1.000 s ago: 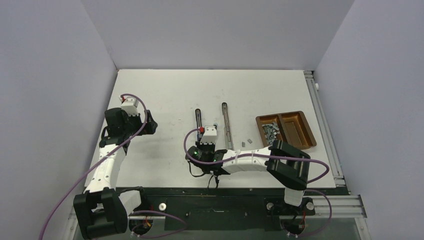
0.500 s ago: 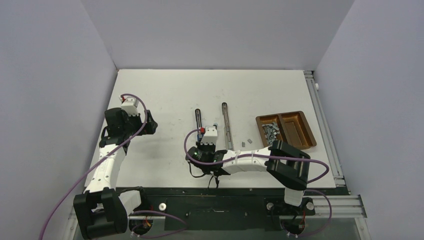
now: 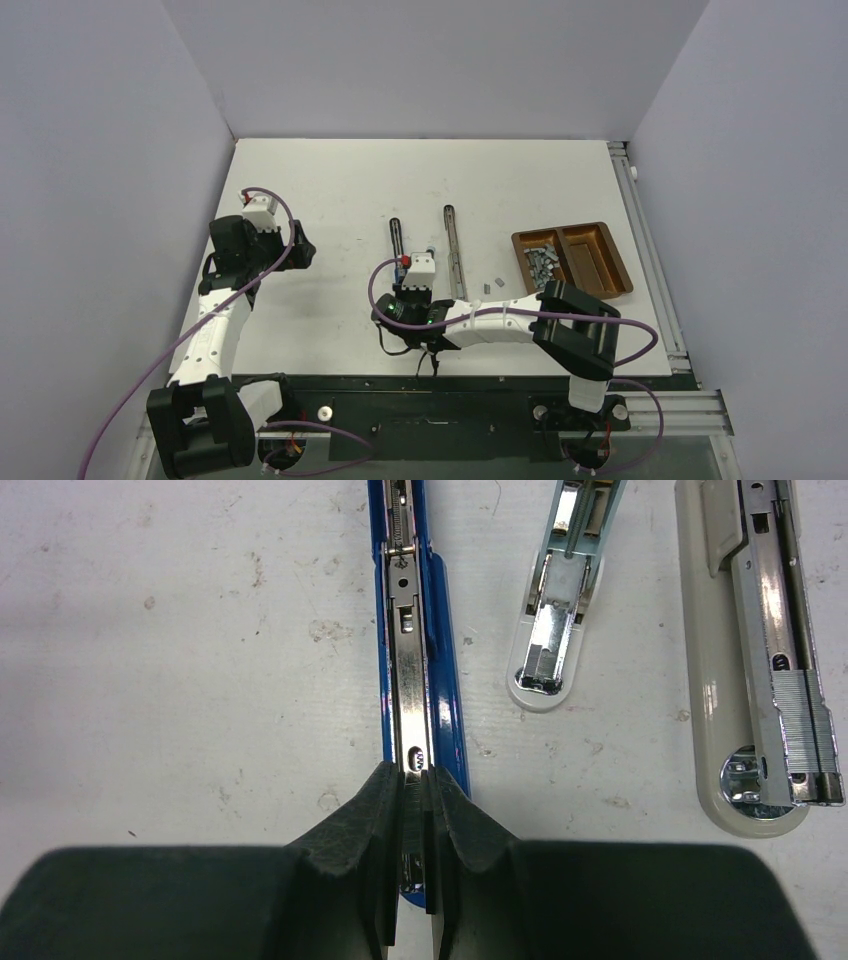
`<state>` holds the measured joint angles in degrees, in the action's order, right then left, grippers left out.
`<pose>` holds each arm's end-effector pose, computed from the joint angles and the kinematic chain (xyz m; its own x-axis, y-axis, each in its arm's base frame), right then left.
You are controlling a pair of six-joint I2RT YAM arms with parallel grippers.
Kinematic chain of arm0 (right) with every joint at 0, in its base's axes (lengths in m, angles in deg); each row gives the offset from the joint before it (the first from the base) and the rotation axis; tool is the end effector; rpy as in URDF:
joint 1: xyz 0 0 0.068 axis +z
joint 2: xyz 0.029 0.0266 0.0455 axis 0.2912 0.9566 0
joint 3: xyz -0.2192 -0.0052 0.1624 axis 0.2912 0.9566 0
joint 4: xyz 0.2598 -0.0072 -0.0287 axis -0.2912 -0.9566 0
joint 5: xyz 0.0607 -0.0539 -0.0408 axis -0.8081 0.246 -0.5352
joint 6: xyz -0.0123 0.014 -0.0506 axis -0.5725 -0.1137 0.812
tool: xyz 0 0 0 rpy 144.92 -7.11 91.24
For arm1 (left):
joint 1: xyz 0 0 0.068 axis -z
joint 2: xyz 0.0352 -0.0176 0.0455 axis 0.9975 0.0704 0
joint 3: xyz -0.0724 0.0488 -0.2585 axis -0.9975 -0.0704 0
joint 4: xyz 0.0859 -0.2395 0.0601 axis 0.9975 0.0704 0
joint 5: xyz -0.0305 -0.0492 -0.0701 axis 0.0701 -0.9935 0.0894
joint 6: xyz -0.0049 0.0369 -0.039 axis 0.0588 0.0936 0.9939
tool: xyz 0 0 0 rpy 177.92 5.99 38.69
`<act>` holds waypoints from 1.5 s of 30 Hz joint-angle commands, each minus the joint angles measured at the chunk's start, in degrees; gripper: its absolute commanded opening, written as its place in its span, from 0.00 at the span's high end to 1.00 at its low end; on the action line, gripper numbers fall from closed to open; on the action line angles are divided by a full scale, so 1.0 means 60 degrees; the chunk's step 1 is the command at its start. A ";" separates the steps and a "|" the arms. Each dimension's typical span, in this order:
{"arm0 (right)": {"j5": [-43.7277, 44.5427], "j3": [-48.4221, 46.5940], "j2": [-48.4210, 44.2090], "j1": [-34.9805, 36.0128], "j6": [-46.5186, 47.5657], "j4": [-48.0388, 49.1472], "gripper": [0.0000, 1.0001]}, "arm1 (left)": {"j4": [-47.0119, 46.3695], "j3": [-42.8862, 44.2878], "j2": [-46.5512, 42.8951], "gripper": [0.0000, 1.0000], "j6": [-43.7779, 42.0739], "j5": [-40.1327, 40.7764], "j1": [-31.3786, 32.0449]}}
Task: Load the staples into the stapler
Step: Install the staple into the stapler.
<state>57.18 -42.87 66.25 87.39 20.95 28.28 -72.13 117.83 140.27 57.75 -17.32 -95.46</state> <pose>0.1441 0.3356 0.1635 -0.6291 0.1312 -0.7662 -0.0816 0.9691 0.2329 0.2321 0.0259 0.2469 -0.5741 -0.1402 -0.8067 0.1090 0.9634 -0.2450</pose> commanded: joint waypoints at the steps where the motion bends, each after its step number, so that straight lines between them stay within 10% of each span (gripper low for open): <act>1: 0.0291 -0.0236 0.0171 -0.0073 -0.0185 -0.0430 0.91 | -0.0196 0.0512 -0.0127 0.04 0.0023 -0.0211 -0.0044; 17: 0.0087 -0.0326 0.0248 -0.0085 -0.0002 -0.0372 0.90 | -0.0232 0.0520 -0.0112 0.04 0.0037 -0.0211 -0.0051; 39: -0.0443 -0.0070 -0.1435 -0.0276 0.1365 0.0132 0.64 | -0.0145 0.0783 -0.0060 0.04 0.0081 -0.0303 -0.0049; 45: -0.1122 0.1121 -0.3065 -0.0429 0.2578 0.0962 0.43 | -0.0014 0.1482 0.0476 0.04 -0.0057 -0.0644 -0.0039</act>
<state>52.54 -40.03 54.45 85.12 30.17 29.01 -71.63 121.46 141.16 57.68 -18.44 -95.46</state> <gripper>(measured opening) 0.512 0.963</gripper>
